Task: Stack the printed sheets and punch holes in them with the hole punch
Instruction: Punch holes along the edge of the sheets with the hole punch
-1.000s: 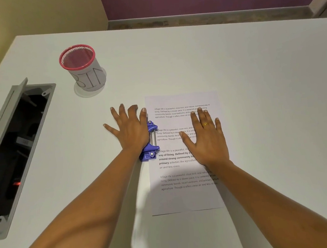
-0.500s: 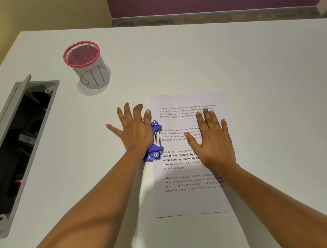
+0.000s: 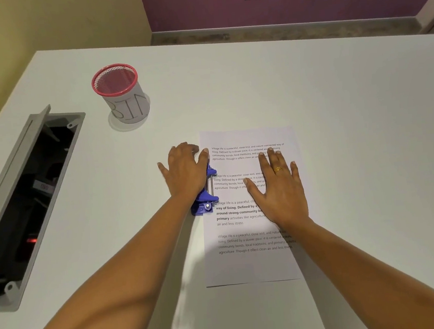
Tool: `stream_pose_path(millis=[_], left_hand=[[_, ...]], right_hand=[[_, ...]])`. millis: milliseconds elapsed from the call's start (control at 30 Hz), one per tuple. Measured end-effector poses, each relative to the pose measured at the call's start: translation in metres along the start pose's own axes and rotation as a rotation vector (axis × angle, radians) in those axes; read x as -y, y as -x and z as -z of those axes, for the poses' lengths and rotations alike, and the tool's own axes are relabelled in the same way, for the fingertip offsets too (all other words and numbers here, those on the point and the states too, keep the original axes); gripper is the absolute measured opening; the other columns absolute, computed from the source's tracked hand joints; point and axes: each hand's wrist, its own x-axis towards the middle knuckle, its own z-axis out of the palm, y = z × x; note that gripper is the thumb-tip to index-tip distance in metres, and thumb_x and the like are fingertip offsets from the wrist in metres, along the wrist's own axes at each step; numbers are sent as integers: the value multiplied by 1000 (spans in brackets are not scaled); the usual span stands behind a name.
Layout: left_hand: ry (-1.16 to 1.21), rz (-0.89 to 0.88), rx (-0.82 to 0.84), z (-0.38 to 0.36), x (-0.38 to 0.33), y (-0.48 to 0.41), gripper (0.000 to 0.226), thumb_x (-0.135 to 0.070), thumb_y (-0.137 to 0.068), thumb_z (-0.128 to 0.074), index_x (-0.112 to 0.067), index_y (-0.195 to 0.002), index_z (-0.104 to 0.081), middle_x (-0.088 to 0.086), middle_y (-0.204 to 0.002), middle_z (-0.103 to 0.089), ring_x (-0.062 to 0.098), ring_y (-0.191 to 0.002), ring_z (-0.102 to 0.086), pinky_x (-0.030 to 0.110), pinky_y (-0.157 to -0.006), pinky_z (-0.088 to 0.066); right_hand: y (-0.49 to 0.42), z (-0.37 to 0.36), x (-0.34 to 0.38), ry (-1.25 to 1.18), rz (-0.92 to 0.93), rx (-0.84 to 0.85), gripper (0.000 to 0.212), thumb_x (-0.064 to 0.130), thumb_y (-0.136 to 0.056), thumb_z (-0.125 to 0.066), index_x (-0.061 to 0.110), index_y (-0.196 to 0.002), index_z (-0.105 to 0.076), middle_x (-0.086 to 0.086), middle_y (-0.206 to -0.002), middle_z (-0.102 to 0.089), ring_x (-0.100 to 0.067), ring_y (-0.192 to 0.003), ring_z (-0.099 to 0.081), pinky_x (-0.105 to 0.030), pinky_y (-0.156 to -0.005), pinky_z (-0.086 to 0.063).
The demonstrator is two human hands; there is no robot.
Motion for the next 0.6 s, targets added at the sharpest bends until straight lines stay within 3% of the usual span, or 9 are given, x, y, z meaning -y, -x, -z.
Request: stream_pose_path(millis=[100,233,433,600], left_hand=[[92,-11,-43,5,-2,3,30,-36,-93,-44,-14,-104,-61,2,-120,-60,22,-123,-46,49,-110,-23],[207,37,-146,9,-2,14,26,-36,-91,-48,-16,-98,-62,1,-112,-62,20,-109,-54,38,-88,-42],[186,128,-172,12,10,30,32,-49,-85,-52,-21,-101,-56,-7,-85,-58,16,-79,-54,29,-66,-36],[188,105,-107,13,13,34,24,-47,-83,-58,-24,-77,-60,-10,-60,-50,18,-64,-51,23,-49,-29]], right_hand=[[0,0,0,1,0,-1,74,63,-88,-22,19,-147,-17,-2,-158,-13,-16,-146,-6,-40,-119,-1],[1,0,0,-4,-2,-15,73,63,-88,-24,19,-147,-19,-2,-157,-14,-16,-146,-7,-39,-118,0],[1,1,0,5,-2,-16,73,62,-89,-25,19,-147,-18,-2,-158,-13,-15,-146,-7,-38,-118,0],[1,1,0,-3,-1,-21,72,61,-89,-27,18,-147,-19,-3,-157,-14,-15,-146,-7,-39,-118,0]])
